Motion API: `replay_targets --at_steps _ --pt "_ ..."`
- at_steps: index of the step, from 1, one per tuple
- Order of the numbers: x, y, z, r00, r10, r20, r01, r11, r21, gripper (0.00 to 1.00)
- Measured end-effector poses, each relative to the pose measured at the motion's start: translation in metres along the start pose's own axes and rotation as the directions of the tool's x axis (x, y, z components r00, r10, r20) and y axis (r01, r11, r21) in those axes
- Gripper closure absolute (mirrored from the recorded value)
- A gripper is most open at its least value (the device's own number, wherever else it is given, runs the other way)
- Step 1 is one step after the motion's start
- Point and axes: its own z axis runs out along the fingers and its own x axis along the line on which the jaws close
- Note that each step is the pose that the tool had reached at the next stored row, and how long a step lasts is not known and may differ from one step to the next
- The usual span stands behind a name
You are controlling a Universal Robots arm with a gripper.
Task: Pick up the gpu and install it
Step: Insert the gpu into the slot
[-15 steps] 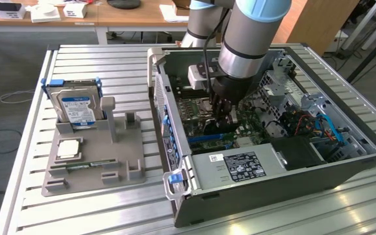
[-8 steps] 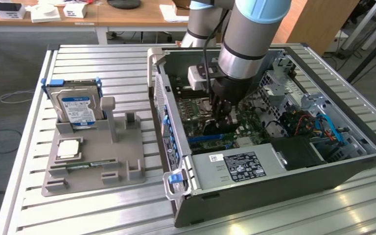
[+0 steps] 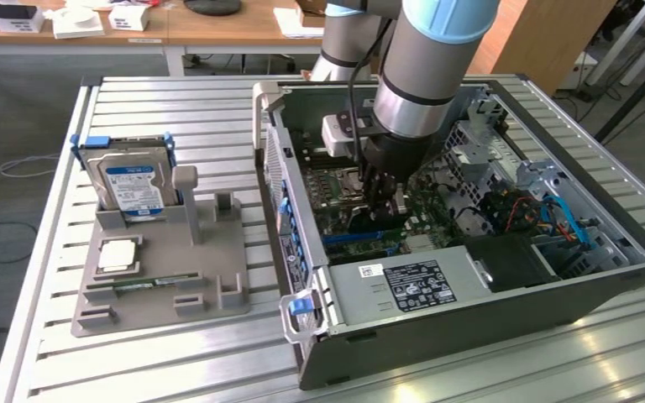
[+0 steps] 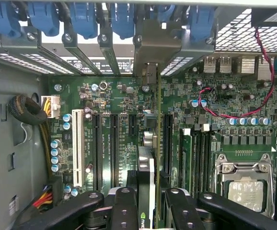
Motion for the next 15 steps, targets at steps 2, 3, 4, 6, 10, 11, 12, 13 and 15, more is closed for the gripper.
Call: replay_targets --at_steps 2,3,4,6,10,11,12,13,15 --pt "-0.0001 0.0000 0.0004 1.0000 0.000 0.0002 0.000 1.0000 0.0001 0.73" --pt "-0.0001 0.0000 0.0003 1.0000 0.000 0.0001 0.000 1.0000 0.0001 0.73" --pt "-0.0001 0.0000 0.0004 1.0000 0.000 0.0002 0.000 1.0000 0.0001 0.73" --pt "-0.0001 0.0000 0.0004 1.0000 0.003 0.0001 -0.003 1.0000 0.0002 0.73" --pt "-0.0001 0.0000 0.0005 1.0000 0.005 0.0001 -0.005 1.0000 0.0002 0.73" --pt "-0.0001 0.0000 0.0009 1.0000 0.006 0.0003 -0.006 1.0000 0.0004 0.73" --pt "-0.0001 0.0000 0.0011 1.0000 0.006 0.0003 -0.006 1.0000 0.0004 0.73" --pt "-0.0001 0.0000 0.0014 1.0000 0.006 0.0002 -0.006 1.0000 0.0003 0.73" --pt "-0.0001 0.0000 0.0020 1.0000 0.006 0.0001 -0.006 1.0000 0.0003 0.73"
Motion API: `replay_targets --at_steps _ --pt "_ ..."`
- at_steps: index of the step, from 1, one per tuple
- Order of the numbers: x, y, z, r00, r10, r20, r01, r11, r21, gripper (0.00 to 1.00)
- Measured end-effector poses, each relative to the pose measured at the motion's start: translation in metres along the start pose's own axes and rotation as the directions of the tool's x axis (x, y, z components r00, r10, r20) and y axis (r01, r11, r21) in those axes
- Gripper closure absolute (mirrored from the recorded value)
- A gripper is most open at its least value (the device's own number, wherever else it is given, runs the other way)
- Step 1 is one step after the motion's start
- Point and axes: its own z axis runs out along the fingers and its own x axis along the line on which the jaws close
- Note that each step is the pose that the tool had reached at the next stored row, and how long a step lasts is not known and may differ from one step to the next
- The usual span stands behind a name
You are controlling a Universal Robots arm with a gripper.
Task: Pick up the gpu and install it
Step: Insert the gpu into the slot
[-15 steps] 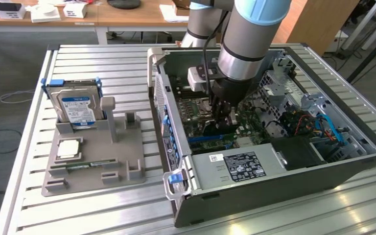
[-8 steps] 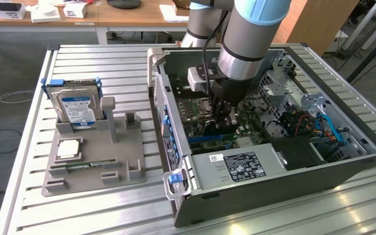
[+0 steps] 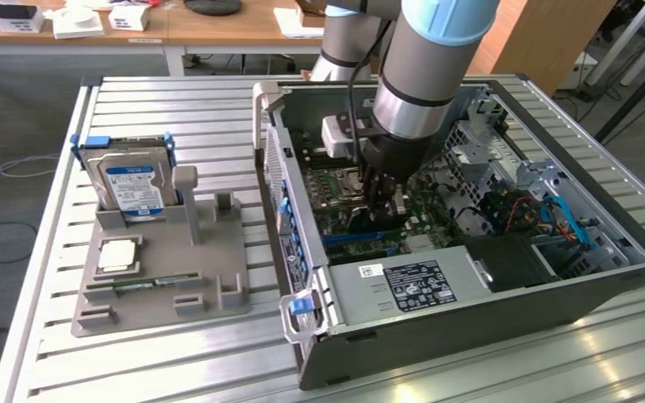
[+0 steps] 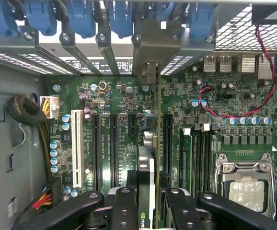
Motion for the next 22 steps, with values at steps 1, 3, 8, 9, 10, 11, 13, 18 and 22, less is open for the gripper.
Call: replay_targets --at_steps 1,3,8,9,10,11,13,18,22 --pt "0.0000 0.0000 0.0002 1.0000 0.000 -0.0001 0.000 1.0000 0.0000 0.73" --pt "0.0000 0.0000 0.0002 1.0000 0.000 -0.0001 0.000 1.0000 -0.0001 0.73" --pt "0.0000 0.0000 0.0020 1.0000 0.000 0.0002 0.000 1.0000 0.0001 0.73" --pt "0.0001 0.0000 0.0019 1.0000 0.000 0.0000 0.000 1.0000 0.0000 0.73" --pt "0.0001 0.0000 0.0019 1.0000 0.000 0.0000 0.000 1.0000 0.0000 0.73" --pt "0.0001 0.0000 0.0019 1.0000 0.000 0.0000 0.000 1.0000 0.0000 0.73" --pt "0.0001 0.0001 0.0020 1.0000 0.000 0.0000 0.000 1.0000 0.0000 0.73" --pt "-0.0002 0.0009 0.0022 1.0000 0.000 0.0000 0.000 1.0000 0.0000 0.73" --pt "-0.0003 0.0010 0.0031 1.0000 0.000 0.0003 0.000 1.0000 0.0001 0.73"
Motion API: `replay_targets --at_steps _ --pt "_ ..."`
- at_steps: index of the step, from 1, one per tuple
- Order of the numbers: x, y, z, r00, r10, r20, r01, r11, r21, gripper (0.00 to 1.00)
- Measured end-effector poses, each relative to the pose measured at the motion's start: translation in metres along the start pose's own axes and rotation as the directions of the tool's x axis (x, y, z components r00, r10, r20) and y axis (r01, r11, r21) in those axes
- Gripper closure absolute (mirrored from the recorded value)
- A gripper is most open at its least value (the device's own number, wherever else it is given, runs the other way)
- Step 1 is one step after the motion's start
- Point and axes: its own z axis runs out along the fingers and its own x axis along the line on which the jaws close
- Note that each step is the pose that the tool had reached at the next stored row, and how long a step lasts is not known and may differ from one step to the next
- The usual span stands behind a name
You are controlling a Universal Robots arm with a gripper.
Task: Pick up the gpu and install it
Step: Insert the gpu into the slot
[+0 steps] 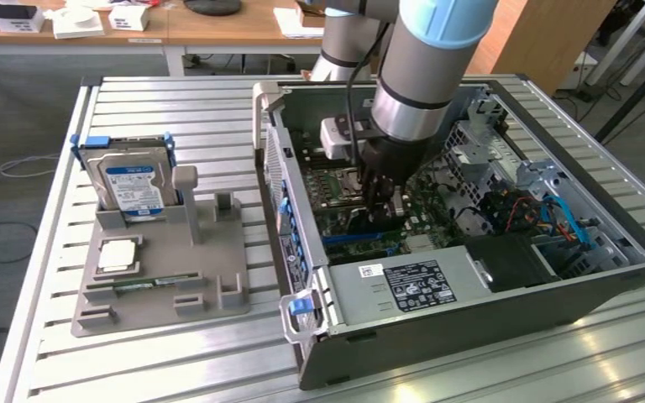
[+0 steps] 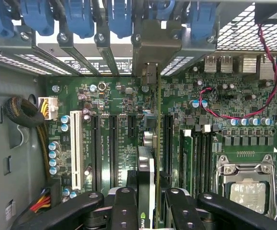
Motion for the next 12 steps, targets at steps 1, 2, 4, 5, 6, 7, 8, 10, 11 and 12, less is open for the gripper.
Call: replay_targets --at_steps 1,2,4,5,6,7,8,10,11,12 --pt "0.0001 0.0000 0.0004 1.0000 0.000 -0.0001 0.000 1.0000 0.0000 0.73" --pt "0.0001 0.0001 0.0006 1.0000 0.000 -0.0004 0.000 1.0000 -0.0002 0.73" --pt "0.0001 0.0001 0.0006 1.0000 0.000 -0.0005 0.000 1.0000 -0.0002 0.73" --pt "0.0001 0.0001 0.0007 1.0000 0.000 -0.0004 0.000 1.0000 -0.0002 0.73" --pt "0.0001 0.0000 0.0011 1.0000 0.000 -0.0001 0.000 1.0000 0.0000 0.73" --pt "0.0001 0.0001 0.0012 1.0000 0.000 -0.0002 0.000 1.0000 -0.0001 0.73" --pt "0.0001 0.0001 0.0012 1.0000 0.000 -0.0002 0.000 1.0000 -0.0001 0.73" --pt "0.0001 0.0001 0.0012 1.0000 0.000 -0.0003 0.000 1.0000 -0.0001 0.73" --pt "0.0000 0.0002 0.0013 1.0000 0.000 -0.0002 0.000 1.0000 -0.0001 0.73" --pt "-0.0004 0.0003 0.0014 1.0000 0.000 -0.0001 0.000 1.0000 0.0000 0.73"
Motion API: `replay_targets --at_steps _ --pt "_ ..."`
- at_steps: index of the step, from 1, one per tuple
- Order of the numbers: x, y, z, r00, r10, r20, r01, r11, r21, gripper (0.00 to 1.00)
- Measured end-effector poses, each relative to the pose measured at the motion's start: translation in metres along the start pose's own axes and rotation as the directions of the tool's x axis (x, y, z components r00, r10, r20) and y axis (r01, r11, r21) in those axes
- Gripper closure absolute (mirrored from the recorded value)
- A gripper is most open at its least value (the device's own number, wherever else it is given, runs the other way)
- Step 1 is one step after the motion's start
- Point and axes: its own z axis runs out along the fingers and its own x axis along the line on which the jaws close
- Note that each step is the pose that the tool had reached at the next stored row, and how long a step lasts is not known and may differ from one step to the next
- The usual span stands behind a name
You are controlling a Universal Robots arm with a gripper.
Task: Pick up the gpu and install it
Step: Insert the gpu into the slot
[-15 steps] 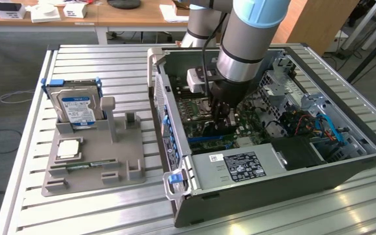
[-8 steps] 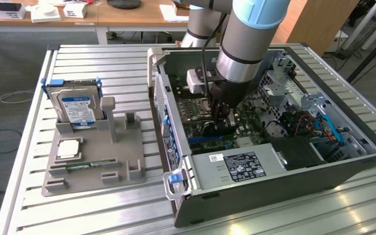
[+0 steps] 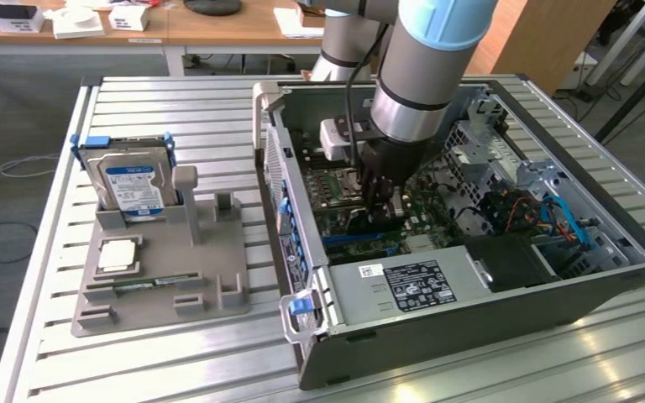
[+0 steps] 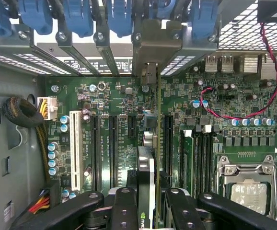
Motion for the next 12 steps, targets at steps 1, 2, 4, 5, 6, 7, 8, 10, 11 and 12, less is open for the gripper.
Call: replay_targets --at_steps 1,2,4,5,6,7,8,10,11,12 --pt "-0.0002 0.0000 0.0001 1.0000 0.000 -0.0001 0.000 1.0000 0.0000 0.73" --pt "-0.0003 0.0000 0.0000 1.0000 0.000 -0.0001 0.000 1.0000 -0.0001 0.73" --pt "-0.0003 0.0001 0.0000 1.0000 0.000 -0.0003 0.000 1.0000 -0.0002 0.73" --pt "-0.0003 0.0000 0.0000 1.0000 0.000 -0.0002 0.000 1.0000 -0.0002 0.73" --pt "-0.0004 0.0001 0.0003 1.0000 0.000 -0.0002 0.000 1.0000 -0.0002 0.73" --pt "-0.0004 0.0000 0.0009 1.0000 0.000 0.0001 0.000 1.0000 0.0000 0.73" --pt "-0.0003 0.0001 0.0013 1.0000 0.000 -0.0001 0.000 1.0000 -0.0001 0.73" --pt "-0.0003 0.0001 0.0013 1.0000 0.000 -0.0003 0.000 1.0000 -0.0002 0.73" --pt "-0.0003 0.0001 0.0014 1.0000 0.000 -0.0003 0.000 1.0000 -0.0002 0.73" --pt "-0.0003 0.0001 0.0014 1.0000 0.000 -0.0002 0.000 1.0000 -0.0001 0.73"
